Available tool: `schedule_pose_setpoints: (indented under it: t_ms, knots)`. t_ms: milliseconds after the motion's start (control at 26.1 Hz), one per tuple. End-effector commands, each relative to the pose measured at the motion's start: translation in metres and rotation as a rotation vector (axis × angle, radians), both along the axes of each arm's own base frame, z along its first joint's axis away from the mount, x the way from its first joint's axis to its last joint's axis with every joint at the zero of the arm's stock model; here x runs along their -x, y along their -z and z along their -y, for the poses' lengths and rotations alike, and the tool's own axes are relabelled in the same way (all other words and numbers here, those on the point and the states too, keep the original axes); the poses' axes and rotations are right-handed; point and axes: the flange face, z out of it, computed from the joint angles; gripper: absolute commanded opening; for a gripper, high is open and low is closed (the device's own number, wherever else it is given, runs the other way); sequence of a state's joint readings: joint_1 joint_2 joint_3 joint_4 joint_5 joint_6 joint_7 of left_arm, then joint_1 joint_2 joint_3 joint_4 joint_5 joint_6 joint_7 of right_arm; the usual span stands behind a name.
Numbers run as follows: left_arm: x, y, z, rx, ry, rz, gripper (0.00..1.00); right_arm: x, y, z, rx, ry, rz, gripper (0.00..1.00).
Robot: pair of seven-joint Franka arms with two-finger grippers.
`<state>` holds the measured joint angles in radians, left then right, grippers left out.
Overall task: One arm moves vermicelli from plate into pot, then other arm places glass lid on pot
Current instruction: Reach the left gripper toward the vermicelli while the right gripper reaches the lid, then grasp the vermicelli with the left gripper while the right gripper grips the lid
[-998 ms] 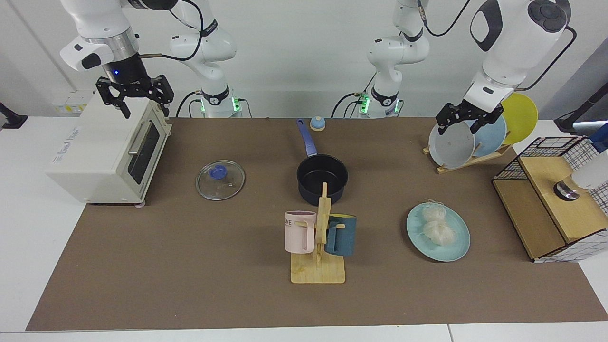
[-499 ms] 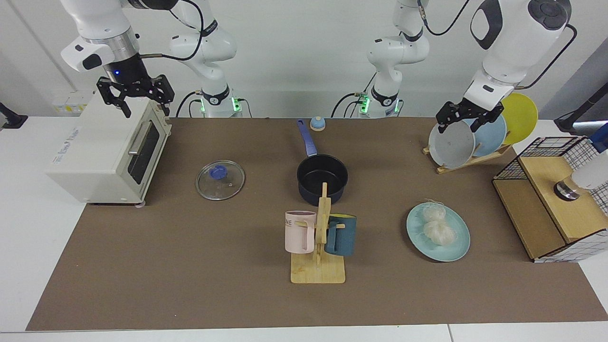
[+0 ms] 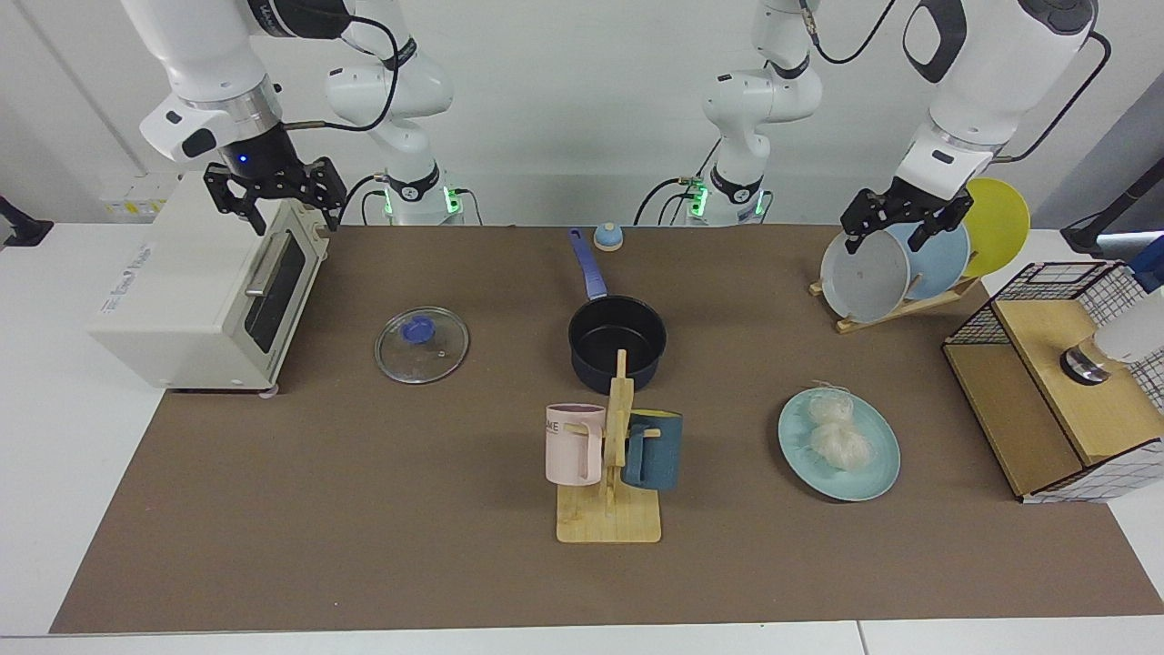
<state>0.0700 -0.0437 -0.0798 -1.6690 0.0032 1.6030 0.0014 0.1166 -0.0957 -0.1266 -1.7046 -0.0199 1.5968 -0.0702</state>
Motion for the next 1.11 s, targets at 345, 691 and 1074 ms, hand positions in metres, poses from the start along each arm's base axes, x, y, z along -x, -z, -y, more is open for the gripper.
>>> schedule_pose_setpoints:
  t_ms: [345, 691, 1074]
  knots:
    - [-0.081, 0.028, -0.014, -0.005, 0.005, -0.009, 1.00, -0.001, 0.093, -0.031, -0.002, 0.023, -0.021, 1.00]
    - [-0.134, 0.086, -0.026, 0.001, -0.007, 0.033, 1.00, 0.002, 0.162, -0.048, -0.022, 0.054, 0.003, 1.00]
    - [-0.140, 0.184, -0.014, 0.005, 0.014, 0.100, 1.00, -0.001, 0.231, -0.067, -0.021, 0.044, -0.024, 1.00]
